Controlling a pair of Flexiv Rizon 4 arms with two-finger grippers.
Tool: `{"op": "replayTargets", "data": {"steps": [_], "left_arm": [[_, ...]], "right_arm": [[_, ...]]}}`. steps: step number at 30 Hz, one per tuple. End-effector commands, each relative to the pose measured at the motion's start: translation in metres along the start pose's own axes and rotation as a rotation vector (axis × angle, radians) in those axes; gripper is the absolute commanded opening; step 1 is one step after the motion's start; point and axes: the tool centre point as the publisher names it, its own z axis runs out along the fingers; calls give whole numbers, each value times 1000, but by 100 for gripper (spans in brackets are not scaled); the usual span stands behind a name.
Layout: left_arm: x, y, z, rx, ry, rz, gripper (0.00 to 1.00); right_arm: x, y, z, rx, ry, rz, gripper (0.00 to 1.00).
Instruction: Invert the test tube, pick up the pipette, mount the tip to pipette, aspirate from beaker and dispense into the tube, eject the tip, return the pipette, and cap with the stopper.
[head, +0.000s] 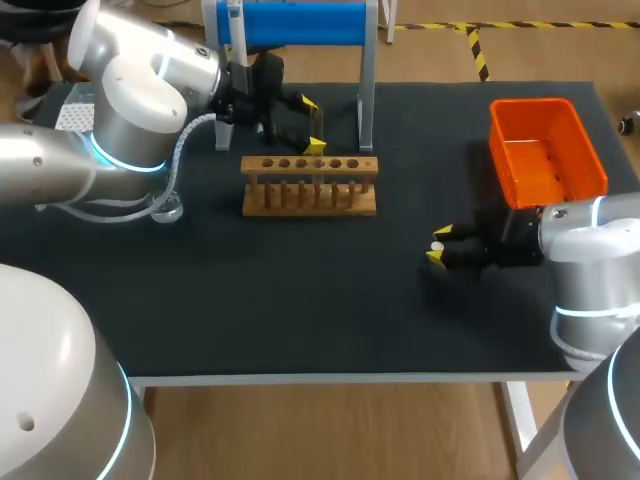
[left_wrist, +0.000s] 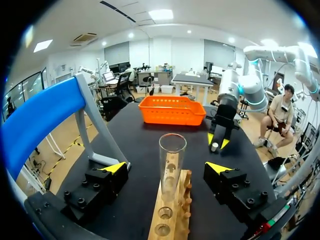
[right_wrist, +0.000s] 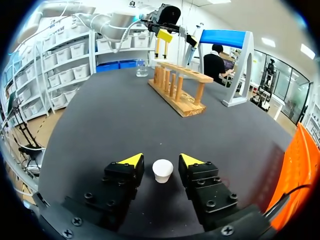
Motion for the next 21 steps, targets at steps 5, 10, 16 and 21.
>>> {"op": "replayTargets", "data": {"steps": [5, 10, 16, 21], "left_arm": [[-1, 0, 0, 2, 3, 0, 100], [-1, 0, 0, 2, 3, 0, 100], [-1, 0, 0, 2, 3, 0, 100], [-1, 0, 0, 2, 3, 0, 100]], "right_arm": [[2, -1, 1, -1, -9, 0, 44], [2, -2, 1, 0, -10, -1, 42], [2, -2, 1, 2, -12, -2, 38], [2, -2, 1, 3, -15, -2, 38]]}}
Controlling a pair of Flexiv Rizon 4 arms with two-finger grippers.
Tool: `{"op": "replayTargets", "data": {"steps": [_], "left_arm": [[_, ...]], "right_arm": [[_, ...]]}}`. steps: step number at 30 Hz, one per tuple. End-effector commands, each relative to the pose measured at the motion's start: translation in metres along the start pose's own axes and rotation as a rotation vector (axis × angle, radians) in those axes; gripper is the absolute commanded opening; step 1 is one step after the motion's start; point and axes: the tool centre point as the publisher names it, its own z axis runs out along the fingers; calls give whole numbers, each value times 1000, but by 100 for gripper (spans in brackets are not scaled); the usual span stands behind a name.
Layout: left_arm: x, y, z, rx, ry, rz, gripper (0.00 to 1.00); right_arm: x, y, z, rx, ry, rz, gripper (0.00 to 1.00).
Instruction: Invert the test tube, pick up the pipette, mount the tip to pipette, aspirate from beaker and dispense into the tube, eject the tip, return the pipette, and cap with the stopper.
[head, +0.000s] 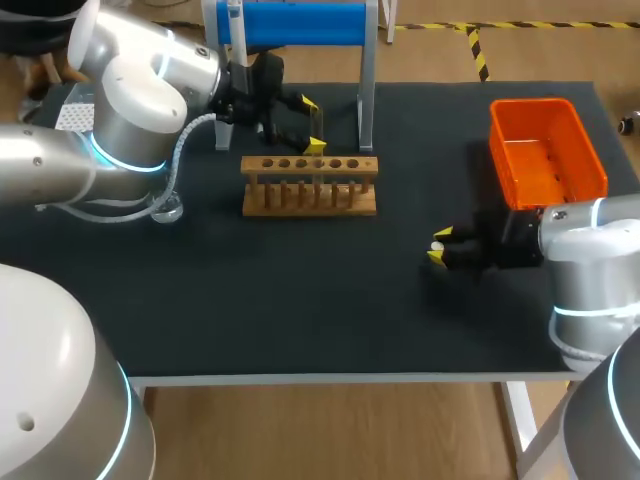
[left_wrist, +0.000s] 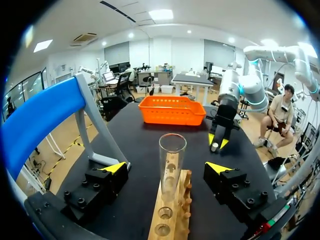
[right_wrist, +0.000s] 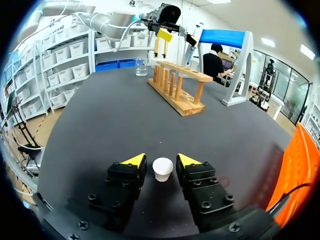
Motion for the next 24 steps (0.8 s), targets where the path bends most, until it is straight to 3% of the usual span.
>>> {"op": "replayTargets", "data": {"steps": [1, 4, 7, 19, 24], "left_arm": [[-1, 0, 0, 2, 3, 0, 100], [-1, 0, 0, 2, 3, 0, 100], [-1, 0, 0, 2, 3, 0, 100], [-1, 0, 0, 2, 3, 0, 100], [-1, 0, 0, 2, 3, 0, 100]], "right_arm": [[1, -1, 1, -1, -7, 0, 38], [1, -1, 2, 1, -8, -1, 35], [1, -1, 2, 2, -9, -1, 0], [-2, 1, 1, 0, -10, 11, 0], [-12, 25, -13, -51, -3, 27, 0]]}}
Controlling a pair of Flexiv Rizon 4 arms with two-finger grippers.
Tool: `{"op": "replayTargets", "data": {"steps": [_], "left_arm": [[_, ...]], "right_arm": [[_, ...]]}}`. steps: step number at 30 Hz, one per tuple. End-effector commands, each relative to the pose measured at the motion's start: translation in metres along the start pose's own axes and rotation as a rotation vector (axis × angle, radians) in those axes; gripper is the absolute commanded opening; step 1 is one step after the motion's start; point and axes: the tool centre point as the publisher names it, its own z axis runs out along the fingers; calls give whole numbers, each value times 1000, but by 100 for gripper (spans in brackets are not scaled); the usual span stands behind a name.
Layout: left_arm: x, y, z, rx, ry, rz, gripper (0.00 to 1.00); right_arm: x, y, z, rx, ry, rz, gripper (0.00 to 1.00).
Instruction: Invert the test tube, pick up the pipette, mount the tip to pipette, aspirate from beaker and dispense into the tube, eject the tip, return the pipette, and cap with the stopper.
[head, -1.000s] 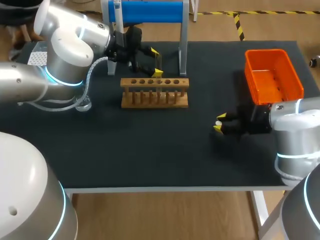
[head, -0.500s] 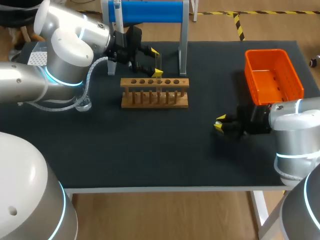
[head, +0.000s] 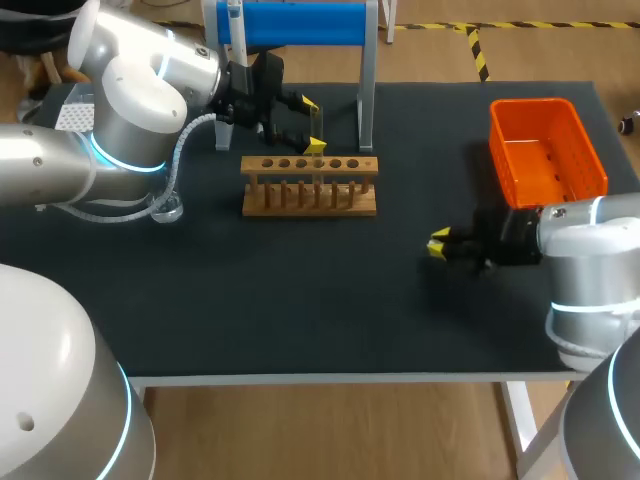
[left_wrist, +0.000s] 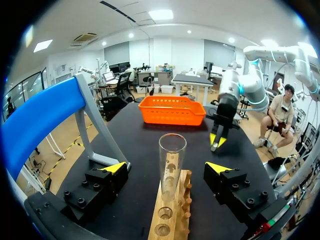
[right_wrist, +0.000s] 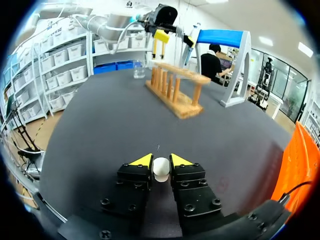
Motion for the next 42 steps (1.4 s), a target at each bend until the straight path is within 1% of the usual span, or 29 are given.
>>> {"op": "replayTargets", "data": {"steps": [1, 6, 12, 17, 20, 21, 42], "left_arm": [[-1, 0, 0, 2, 3, 0, 100], [-1, 0, 0, 2, 3, 0, 100], [-1, 0, 0, 2, 3, 0, 100], [-1, 0, 0, 2, 3, 0, 100], [-1, 0, 0, 2, 3, 0, 100], [-1, 0, 0, 2, 3, 0, 100], [-1, 0, 0, 2, 3, 0, 100]], "right_arm": [[-8, 21, -16, -39, 10, 4, 0], [-22, 70, -26, -92, 53, -18, 0], [-38, 140, -34, -152, 93, -66, 0], [-41, 190, -32, -181, 125, -94, 0], [-38, 212, -29, -198, 145, -107, 0], [-37, 216, -28, -205, 147, -103, 0], [-37, 216, -28, -205, 147, -103, 0]]}}
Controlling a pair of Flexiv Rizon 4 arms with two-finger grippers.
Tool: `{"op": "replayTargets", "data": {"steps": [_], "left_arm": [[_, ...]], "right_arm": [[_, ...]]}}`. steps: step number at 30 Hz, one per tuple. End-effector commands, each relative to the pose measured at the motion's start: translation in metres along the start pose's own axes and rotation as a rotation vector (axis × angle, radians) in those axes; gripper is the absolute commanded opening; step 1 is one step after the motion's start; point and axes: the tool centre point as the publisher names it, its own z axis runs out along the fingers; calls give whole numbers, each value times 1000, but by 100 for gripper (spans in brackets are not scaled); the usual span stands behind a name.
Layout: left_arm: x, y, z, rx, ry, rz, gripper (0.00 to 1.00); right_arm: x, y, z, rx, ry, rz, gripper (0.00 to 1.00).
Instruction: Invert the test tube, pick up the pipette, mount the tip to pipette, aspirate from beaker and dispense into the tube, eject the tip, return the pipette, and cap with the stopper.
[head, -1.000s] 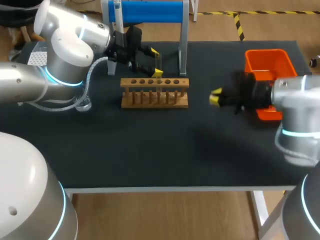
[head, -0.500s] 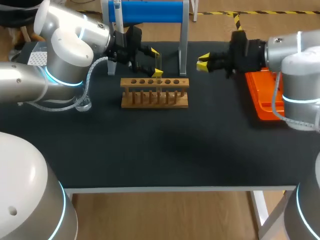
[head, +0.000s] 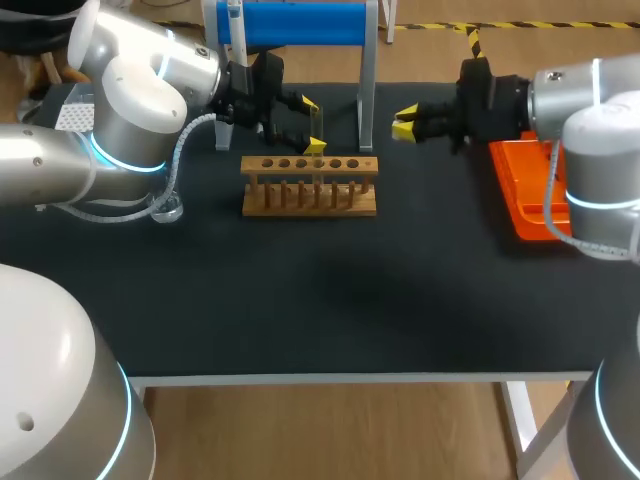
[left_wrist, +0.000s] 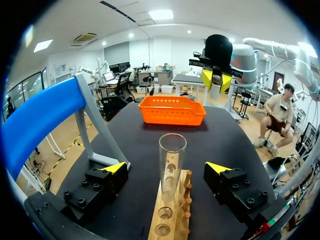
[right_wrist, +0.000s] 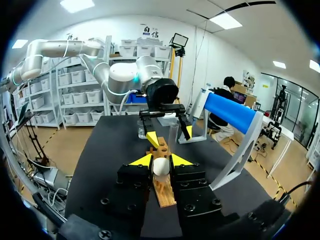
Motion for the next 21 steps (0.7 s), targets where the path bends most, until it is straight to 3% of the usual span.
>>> {"op": "replayTargets", "data": {"steps": [1, 8, 21], "left_arm": [[-1, 0, 0, 2, 3, 0, 100], [-1, 0, 0, 2, 3, 0, 100], [-1, 0, 0, 2, 3, 0, 100]], "right_arm": [[0, 0, -1, 1, 2, 0, 0], [0, 0, -1, 1, 2, 0, 0], [-10, 20, 50, 84, 47, -46, 0]]}}
